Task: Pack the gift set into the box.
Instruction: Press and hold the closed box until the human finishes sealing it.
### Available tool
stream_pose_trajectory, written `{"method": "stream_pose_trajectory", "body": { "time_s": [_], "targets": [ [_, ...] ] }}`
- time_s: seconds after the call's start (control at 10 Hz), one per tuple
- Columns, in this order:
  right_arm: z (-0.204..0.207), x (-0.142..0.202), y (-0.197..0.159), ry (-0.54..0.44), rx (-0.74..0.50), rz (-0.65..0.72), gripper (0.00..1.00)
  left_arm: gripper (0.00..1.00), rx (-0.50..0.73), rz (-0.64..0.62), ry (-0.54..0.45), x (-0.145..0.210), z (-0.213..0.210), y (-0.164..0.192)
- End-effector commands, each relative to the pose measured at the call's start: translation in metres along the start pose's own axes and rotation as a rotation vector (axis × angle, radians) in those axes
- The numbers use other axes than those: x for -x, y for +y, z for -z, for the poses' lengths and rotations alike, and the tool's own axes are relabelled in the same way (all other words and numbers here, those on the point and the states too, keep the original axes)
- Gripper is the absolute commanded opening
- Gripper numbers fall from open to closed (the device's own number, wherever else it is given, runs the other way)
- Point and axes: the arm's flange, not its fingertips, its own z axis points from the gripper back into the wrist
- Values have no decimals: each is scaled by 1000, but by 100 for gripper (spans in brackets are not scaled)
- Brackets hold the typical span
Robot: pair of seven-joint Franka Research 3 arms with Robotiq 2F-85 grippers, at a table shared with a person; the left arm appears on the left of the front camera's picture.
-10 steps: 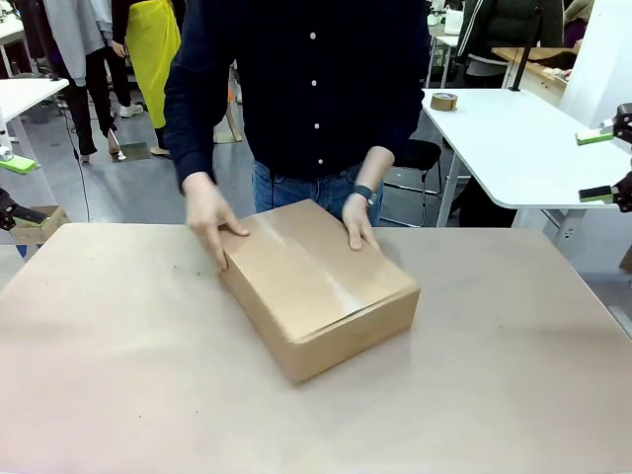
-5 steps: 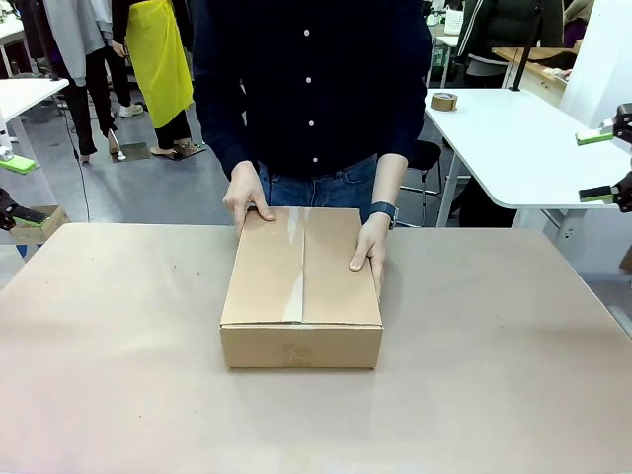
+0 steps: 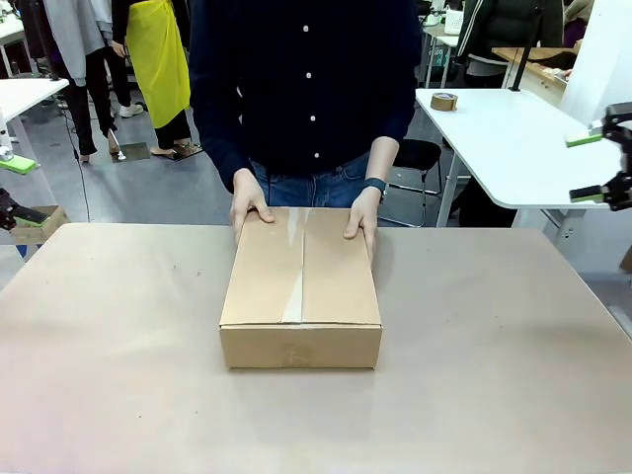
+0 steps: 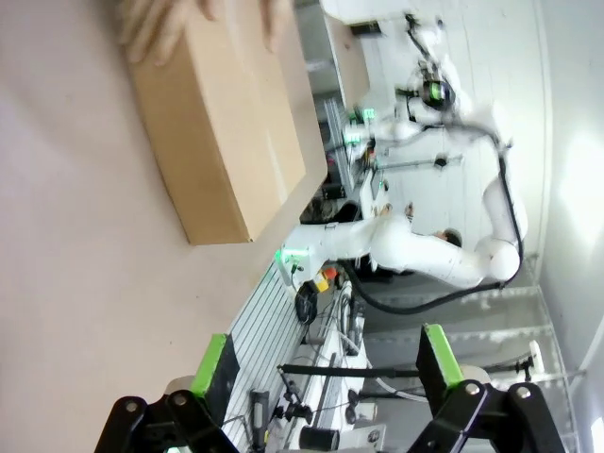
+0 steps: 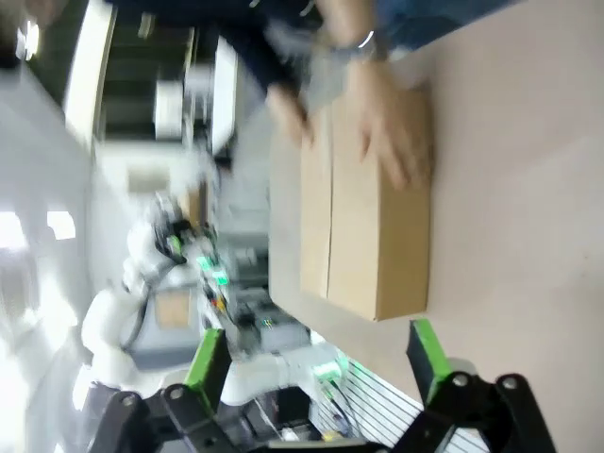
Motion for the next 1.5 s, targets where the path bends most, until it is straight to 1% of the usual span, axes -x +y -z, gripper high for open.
{"method": "stream_pose_trajectory", "body": {
  "time_s": [0.0,0.1,0.2,0.3,0.4,0.5,0.6,0.7,0.8,0.9,1.0,1.1,1.2,1.3,1.4],
  "targets": [
    [107,-16,44,255,-45,-488,100,100,75,379,58,-25,80,-24],
    [159,-9,56,348,-55,-774,100,100,12,640,-34,-28,126,-32],
    [191,2,60,452,-145,-997,100,100,-15,847,-82,-20,161,-35],
    [201,10,56,513,-202,-1084,100,100,-36,958,-88,-14,180,-30],
    [195,14,55,404,-235,-1053,100,100,-66,1031,-98,-11,194,-22],
    [154,14,59,208,-31,-904,100,100,-65,887,-90,-9,178,-22],
    [227,30,76,432,-12,-737,100,100,-67,787,-40,-26,193,-41],
    [227,30,76,432,-12,-737,100,100,-67,787,-40,-26,193,-41],
    [195,17,68,359,-17,-852,100,100,-85,871,-59,-16,197,-29],
    [228,4,64,448,-108,-1196,100,100,-231,970,-386,-28,218,-23],
    [250,-6,44,405,-259,-1444,100,100,-171,1112,-502,-33,234,-10],
    [268,-14,23,404,-251,-1525,100,100,-239,1273,-558,-34,246,5],
    [290,-15,7,379,-280,-1557,100,100,-193,1292,-537,-35,255,17],
    [312,-17,-6,300,-328,-1556,100,100,-196,1329,-476,-37,263,28],
    [333,-21,-22,242,-337,-1510,100,100,-117,1329,-366,-40,273,36]
  ]
}}
